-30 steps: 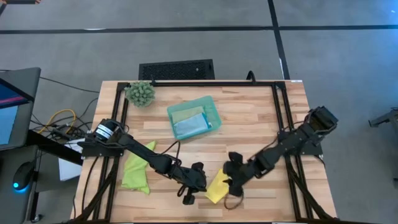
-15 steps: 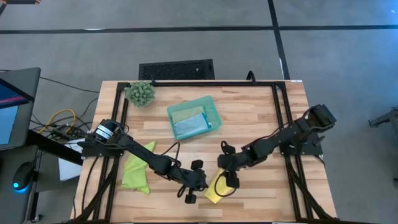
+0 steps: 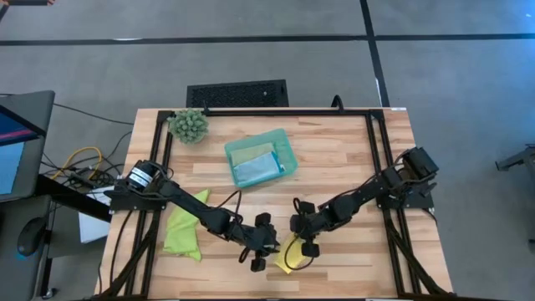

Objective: Fold microfiber towels
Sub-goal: Fold the yellow towel

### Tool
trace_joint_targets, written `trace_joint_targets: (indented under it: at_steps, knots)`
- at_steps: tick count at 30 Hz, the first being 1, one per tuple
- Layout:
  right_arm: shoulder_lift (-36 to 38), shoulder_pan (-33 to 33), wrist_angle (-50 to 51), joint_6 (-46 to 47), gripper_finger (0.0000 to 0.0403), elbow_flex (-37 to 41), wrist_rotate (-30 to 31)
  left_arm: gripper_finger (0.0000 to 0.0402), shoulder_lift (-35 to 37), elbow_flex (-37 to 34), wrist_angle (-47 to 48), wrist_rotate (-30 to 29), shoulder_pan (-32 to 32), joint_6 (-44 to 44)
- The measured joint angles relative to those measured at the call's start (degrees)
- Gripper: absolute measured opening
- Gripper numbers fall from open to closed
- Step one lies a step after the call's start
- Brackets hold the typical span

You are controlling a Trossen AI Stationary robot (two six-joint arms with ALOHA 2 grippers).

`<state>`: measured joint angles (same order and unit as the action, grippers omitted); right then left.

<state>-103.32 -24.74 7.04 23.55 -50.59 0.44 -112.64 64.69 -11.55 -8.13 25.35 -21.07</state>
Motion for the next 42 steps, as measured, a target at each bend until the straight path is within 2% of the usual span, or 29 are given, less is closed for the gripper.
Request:
trace_joint_targets:
  at_steps: [3, 7, 10, 15, 24, 29, 33, 42]
  knots:
    - [1.46, -1.82, 1.15, 3.82, 0.0017, 0.35, 7.13, 0.0137, 0.0, 0.02, -0.59, 0.22, -0.7, -2.11]
    - [5.42, -5.69, 4.72, 13.74, 0.0017, 0.22, 22.89, 0.019, 0.0, 0.02, -0.37, -0.08, -1.27, -4.05]
    - [6.67, -10.74, 7.8, 20.03, 0.0005, 0.39, 32.22, 0.0204, 0.0, 0.02, -0.39, -0.25, -1.26, -3.78]
    - [6.71, -18.28, 7.33, 27.85, 0.0011, 0.31, 40.13, 0.0192, 0.0, 0.02, -1.02, -2.75, -1.3, -2.61]
    - [5.63, -26.4, 8.78, 37.41, 0.0004, 0.28, 42.46, 0.0134, 0.0, 0.02, -2.4, -2.82, -1.25, 0.5]
    - [5.63, -27.58, 15.53, 48.9, 0.0004, 0.26, 46.04, 0.0105, 0.0, 0.03, -4.08, -5.55, -1.72, 3.51]
    - [5.45, -26.29, 22.12, 57.27, 0.0004, 0.26, 43.9, 0.0088, 0.0, 0.04, -4.19, -8.23, -3.02, 5.05]
    - [4.64, -23.26, 23.0, 57.01, 0.0005, 0.26, 39.16, 0.006, 0.0, 0.04, -3.08, -9.17, -4.43, 6.63]
